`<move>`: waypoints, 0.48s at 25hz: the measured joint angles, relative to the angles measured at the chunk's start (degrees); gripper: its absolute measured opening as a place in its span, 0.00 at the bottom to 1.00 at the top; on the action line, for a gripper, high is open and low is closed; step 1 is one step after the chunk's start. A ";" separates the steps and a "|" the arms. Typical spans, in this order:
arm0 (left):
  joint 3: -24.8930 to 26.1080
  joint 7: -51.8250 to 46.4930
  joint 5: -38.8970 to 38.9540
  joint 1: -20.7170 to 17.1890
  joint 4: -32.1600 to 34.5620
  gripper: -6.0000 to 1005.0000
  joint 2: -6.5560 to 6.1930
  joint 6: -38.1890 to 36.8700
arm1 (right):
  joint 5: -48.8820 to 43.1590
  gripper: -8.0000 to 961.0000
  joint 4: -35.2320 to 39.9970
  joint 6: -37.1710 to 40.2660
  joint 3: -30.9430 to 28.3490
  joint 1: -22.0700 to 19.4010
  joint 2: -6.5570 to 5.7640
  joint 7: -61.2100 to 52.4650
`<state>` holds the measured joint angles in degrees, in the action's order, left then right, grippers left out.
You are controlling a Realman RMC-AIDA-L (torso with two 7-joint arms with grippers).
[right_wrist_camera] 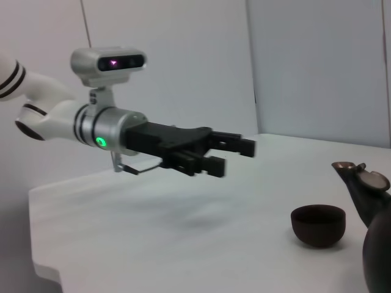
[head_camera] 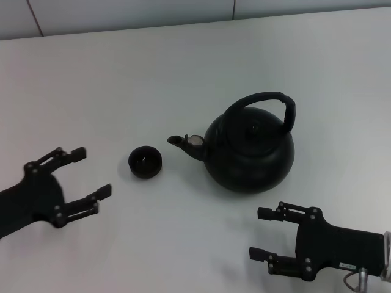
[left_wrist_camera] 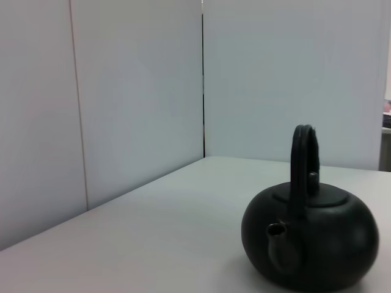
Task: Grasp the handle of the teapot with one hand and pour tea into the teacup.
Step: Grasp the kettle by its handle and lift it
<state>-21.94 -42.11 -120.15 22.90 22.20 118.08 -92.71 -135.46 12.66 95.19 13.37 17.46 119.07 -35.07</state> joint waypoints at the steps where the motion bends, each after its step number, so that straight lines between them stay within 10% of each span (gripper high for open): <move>1: -0.04 -0.45 -0.01 -0.47 0.91 0.86 -0.08 -0.91 | 0.12 0.75 0.00 0.04 -0.01 -0.03 0.00 0.00; 12: -0.42 -1.59 -0.36 -2.64 4.57 0.86 -1.45 -4.72 | 0.53 0.75 -0.03 0.09 -0.01 -0.06 0.11 0.29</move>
<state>-22.36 -43.71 -120.51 20.26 26.77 116.63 -97.43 -134.93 12.63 95.28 13.36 17.40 119.18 -34.78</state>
